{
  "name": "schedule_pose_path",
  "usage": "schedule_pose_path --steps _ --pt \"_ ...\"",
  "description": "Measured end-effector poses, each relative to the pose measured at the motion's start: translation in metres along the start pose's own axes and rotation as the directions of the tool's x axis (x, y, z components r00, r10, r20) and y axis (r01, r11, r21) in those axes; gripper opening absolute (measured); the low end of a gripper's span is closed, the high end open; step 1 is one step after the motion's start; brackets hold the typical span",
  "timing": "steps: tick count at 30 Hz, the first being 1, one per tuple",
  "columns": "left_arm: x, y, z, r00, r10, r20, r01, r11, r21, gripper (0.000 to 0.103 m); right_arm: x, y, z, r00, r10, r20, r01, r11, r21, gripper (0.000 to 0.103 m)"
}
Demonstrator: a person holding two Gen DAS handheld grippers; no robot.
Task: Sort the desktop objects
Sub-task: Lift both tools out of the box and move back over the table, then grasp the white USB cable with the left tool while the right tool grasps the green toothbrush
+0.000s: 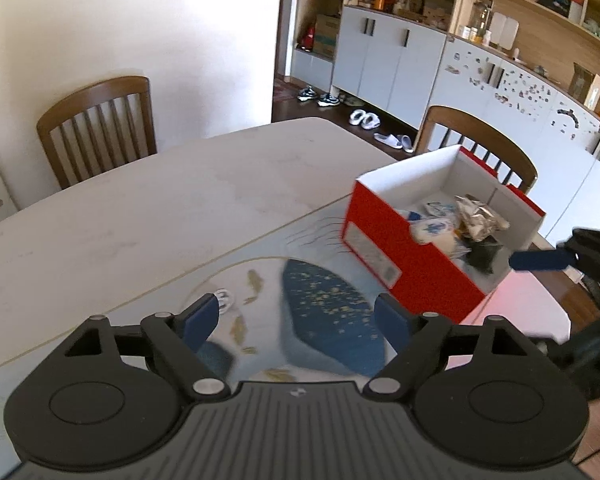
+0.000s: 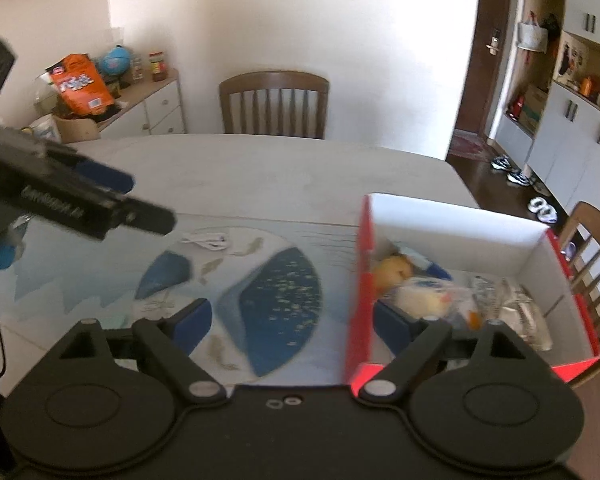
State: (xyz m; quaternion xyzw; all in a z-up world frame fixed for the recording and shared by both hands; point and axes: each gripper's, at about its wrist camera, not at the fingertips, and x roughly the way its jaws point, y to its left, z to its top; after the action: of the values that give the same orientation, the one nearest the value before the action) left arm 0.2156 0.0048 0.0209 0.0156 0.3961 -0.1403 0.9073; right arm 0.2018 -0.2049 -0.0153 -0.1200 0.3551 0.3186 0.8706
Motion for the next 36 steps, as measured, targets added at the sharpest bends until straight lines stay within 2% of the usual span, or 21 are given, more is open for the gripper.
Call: schedule_pose_path --steps 4,9,18,27,36 --pt "-0.001 0.014 -0.007 0.999 0.033 0.021 -0.033 0.999 0.001 0.086 0.005 0.029 -0.006 1.000 0.001 0.018 0.000 1.000 -0.015 0.094" --pt "0.004 0.030 -0.013 0.999 0.037 0.024 -0.036 0.999 -0.004 0.087 0.014 0.066 -0.014 0.999 0.028 0.018 -0.028 1.000 -0.009 0.095" --pt "0.026 0.053 -0.027 0.999 0.035 0.013 -0.035 0.999 0.025 0.090 0.037 0.124 -0.028 0.996 0.078 -0.031 -0.078 0.997 -0.012 0.095" --pt "0.051 0.073 -0.041 1.000 0.026 0.005 -0.026 0.999 0.046 0.090 0.070 0.159 -0.046 0.992 0.083 -0.090 -0.084 0.996 -0.001 0.093" --pt "0.077 0.086 -0.051 1.000 0.016 0.006 -0.016 0.997 0.080 0.090 0.104 0.186 -0.063 0.987 0.074 -0.144 -0.076 0.997 -0.010 0.086"
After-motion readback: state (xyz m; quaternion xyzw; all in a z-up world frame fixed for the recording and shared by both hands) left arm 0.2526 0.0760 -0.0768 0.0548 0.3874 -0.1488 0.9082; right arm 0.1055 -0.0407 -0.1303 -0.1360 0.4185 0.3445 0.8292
